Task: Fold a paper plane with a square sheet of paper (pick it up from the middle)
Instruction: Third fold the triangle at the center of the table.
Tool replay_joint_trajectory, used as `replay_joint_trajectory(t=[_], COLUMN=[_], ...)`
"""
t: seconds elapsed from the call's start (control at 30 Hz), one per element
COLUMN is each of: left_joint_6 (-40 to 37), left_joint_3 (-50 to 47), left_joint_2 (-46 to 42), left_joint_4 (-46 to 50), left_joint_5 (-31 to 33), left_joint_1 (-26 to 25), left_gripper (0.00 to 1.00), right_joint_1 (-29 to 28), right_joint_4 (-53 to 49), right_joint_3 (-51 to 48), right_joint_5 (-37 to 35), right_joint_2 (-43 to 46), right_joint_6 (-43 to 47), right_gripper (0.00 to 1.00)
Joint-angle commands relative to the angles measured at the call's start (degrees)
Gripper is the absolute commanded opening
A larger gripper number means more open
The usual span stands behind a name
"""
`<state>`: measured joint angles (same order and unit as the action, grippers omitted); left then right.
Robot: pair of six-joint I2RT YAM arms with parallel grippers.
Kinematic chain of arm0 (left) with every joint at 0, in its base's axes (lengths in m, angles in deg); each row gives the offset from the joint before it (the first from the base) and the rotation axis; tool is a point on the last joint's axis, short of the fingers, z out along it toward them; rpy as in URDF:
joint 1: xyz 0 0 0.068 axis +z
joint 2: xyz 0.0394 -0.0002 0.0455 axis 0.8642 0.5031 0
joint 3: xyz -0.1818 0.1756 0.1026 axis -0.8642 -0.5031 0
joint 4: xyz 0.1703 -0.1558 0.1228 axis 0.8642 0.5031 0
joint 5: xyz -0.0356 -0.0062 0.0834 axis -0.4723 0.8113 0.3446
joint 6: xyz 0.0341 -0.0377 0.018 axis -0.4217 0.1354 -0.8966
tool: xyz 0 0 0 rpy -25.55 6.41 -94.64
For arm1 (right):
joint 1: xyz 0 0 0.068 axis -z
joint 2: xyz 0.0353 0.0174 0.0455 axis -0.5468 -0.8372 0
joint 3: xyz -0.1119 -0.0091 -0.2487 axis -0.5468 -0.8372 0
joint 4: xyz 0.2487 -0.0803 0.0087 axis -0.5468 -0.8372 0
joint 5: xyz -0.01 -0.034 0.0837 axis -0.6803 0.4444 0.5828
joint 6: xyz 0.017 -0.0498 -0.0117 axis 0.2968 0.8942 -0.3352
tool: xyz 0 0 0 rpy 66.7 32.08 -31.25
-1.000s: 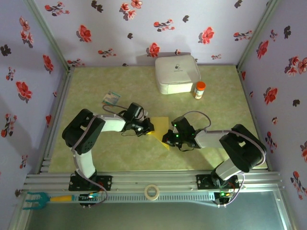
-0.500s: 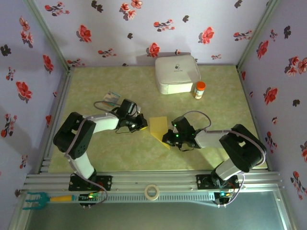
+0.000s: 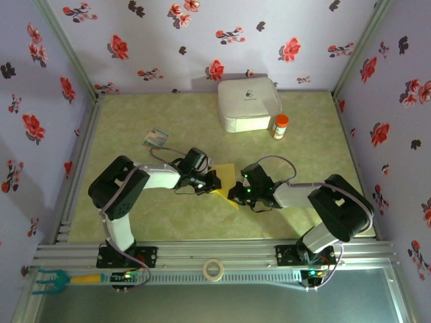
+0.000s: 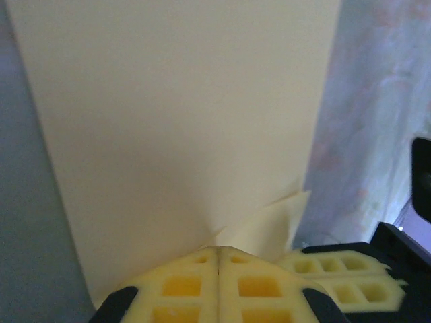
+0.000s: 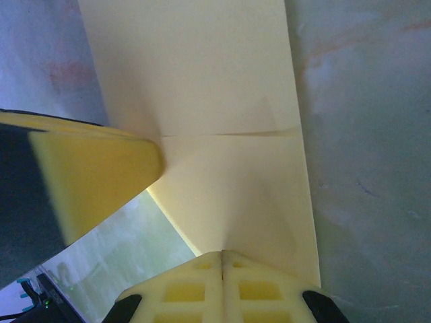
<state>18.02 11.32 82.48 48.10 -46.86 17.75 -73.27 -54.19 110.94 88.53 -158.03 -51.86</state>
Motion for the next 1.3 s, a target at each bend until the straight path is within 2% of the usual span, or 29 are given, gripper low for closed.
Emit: replay_joint_trajectory(t=[0.0,0.27,0.5,0.67,0.93,1.1,1.27], left_joint_6=[0.53,0.22,-0.26,-0.21,-0.39,-0.28,-0.36], left_joint_3=[0.67,-0.69,-0.43,-0.56,-0.68,-1.04,-1.14], left_joint_2=[1.57,2.85,2.37,2.28,2.84,2.87,2.72], left_joint_4=[0.75,2.24,2.57,2.50,2.68,2.55,2.33], left_joint_5=[0.18,1.83,1.80,1.86,1.89,1.97,1.96], left_joint_1=[0.38,0.91,0.95,1.21,2.12,2.49,2.49], left_gripper=[0.00,0.00,0.00,0.00,0.00,0.00,0.00], right_joint_1=[0.30,0.22,-0.31,-0.40,-0.28,-0.14,0.41], right_joint_4=[-5.49,-2.71,-1.24,3.35,-1.13,-5.14,-11.21], right_joint_3=[-0.41,3.80,8.17,4.35,0.22,-3.56,-9.53], right_joint_5=[-1.49,3.13,5.05,4.38,2.61,2.68,-0.95], right_joint_2=[-0.61,2.54,-6.08,-7.56,-2.02,4.51,13.81], right_joint_6=[0.13,0.60,0.71,-1.35,0.28,1.95,2.30], right_gripper=[0.00,0.00,0.00,0.00,0.00,0.02,0.02])
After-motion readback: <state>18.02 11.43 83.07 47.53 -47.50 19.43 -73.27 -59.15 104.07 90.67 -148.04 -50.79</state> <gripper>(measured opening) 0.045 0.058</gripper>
